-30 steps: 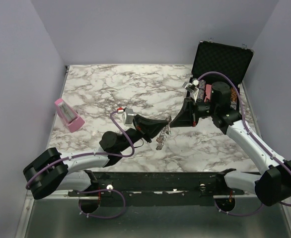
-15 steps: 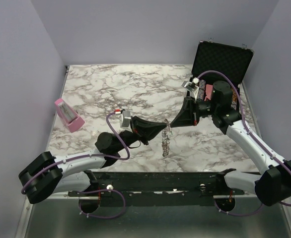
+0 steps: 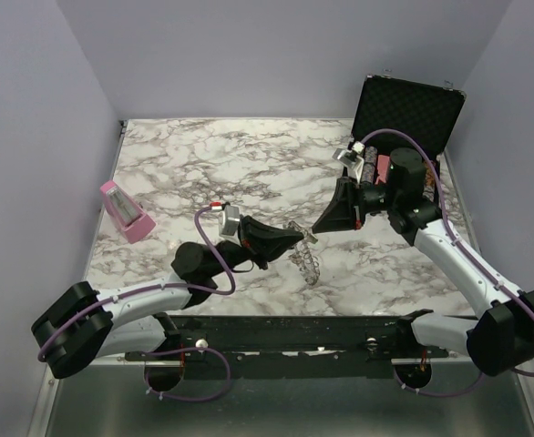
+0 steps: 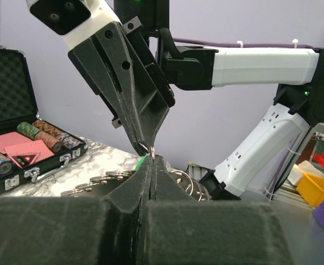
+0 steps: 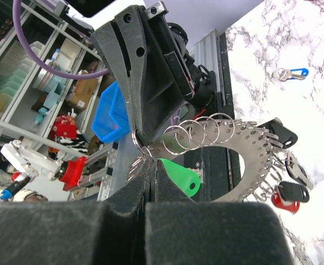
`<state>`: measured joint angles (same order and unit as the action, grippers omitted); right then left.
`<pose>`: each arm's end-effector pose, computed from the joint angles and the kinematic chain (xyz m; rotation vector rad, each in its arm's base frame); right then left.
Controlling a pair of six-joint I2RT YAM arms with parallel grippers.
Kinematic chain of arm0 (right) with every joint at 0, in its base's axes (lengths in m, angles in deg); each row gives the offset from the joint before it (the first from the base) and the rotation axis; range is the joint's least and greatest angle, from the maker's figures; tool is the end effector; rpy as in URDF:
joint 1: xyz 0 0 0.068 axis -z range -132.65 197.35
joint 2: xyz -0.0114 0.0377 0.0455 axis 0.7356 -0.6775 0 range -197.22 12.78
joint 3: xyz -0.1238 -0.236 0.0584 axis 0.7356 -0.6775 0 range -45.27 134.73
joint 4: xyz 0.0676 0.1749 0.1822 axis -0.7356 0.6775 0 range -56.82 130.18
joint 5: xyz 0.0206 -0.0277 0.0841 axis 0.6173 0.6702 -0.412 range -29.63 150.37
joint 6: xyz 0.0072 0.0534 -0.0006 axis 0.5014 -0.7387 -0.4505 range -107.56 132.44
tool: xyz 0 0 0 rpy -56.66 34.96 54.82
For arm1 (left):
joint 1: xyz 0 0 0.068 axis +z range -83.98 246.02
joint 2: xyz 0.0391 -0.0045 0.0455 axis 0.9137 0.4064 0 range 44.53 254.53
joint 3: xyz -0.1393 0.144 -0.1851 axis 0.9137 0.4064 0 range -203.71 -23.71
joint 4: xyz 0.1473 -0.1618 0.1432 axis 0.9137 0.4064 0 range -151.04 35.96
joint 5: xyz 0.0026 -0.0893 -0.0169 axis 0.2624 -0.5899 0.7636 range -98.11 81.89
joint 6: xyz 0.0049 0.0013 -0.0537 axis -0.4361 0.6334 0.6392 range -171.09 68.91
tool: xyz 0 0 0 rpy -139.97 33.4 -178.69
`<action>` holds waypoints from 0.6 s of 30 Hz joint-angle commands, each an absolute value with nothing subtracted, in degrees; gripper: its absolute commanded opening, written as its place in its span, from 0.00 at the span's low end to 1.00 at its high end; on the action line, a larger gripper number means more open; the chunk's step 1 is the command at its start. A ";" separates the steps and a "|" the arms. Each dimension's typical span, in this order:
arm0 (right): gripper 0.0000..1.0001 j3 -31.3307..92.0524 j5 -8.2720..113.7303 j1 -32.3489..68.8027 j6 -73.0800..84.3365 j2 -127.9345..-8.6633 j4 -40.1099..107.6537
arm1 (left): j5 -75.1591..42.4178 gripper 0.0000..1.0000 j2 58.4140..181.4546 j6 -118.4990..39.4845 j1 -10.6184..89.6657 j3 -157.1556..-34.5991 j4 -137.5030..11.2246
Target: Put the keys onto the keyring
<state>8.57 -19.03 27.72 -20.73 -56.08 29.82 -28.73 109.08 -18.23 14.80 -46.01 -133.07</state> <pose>0.2293 0.1189 0.3379 -0.9161 1.7744 1.8293 0.1290 -0.1805 0.2848 0.5432 1.0847 -1.4931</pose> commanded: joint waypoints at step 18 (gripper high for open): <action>0.53 18.88 -11.98 33.82 13.98 -52.09 61.01 | -32.28 0.00 100.08 -32.01 18.64 -62.46 -92.17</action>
<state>14.80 -17.95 32.44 -4.53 -55.14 44.55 -32.62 102.07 -29.11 17.12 -57.62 -101.22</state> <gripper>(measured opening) 0.484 0.006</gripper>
